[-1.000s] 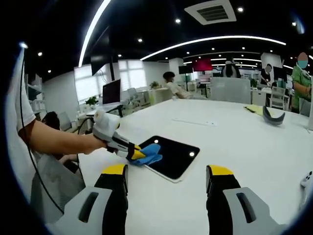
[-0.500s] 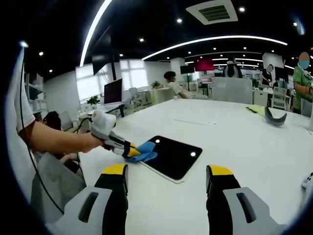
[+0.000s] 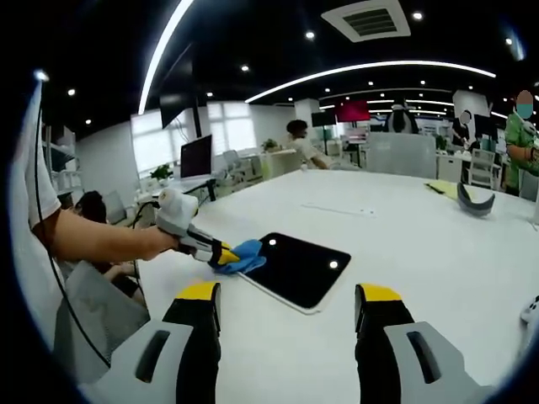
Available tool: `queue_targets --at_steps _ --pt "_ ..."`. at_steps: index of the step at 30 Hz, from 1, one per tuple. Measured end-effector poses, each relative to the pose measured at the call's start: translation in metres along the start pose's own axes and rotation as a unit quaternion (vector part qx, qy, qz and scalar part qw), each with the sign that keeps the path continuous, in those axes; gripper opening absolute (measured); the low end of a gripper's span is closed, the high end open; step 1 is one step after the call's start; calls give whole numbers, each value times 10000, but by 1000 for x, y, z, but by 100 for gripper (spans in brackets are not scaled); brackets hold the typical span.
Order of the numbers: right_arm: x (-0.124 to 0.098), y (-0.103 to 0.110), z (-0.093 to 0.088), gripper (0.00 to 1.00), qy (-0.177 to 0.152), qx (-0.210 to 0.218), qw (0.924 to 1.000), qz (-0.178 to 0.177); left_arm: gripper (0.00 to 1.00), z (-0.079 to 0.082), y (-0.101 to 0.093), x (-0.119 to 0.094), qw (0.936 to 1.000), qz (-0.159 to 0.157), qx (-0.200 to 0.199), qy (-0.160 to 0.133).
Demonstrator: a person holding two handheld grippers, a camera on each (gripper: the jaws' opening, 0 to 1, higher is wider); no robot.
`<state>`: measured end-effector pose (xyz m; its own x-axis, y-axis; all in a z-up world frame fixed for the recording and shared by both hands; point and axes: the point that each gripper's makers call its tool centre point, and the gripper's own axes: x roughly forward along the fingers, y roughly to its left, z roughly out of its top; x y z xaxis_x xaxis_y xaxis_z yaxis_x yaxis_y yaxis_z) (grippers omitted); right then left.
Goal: Wipe the mirror surface with the cleaning cloth until all visible marks leave the cleaned area.
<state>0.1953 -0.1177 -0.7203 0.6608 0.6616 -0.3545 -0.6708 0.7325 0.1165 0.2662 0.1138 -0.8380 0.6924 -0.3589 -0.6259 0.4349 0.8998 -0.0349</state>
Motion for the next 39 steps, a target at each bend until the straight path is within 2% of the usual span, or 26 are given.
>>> queue_targets --at_steps 25,39 --pt "1 0 -3 63 15 30 10000 23 3 1 -2 -1 9999 108 -119 21" --pt "3 -2 -4 63 37 50 10000 8 3 11 7 8 9995 206 -130 180"
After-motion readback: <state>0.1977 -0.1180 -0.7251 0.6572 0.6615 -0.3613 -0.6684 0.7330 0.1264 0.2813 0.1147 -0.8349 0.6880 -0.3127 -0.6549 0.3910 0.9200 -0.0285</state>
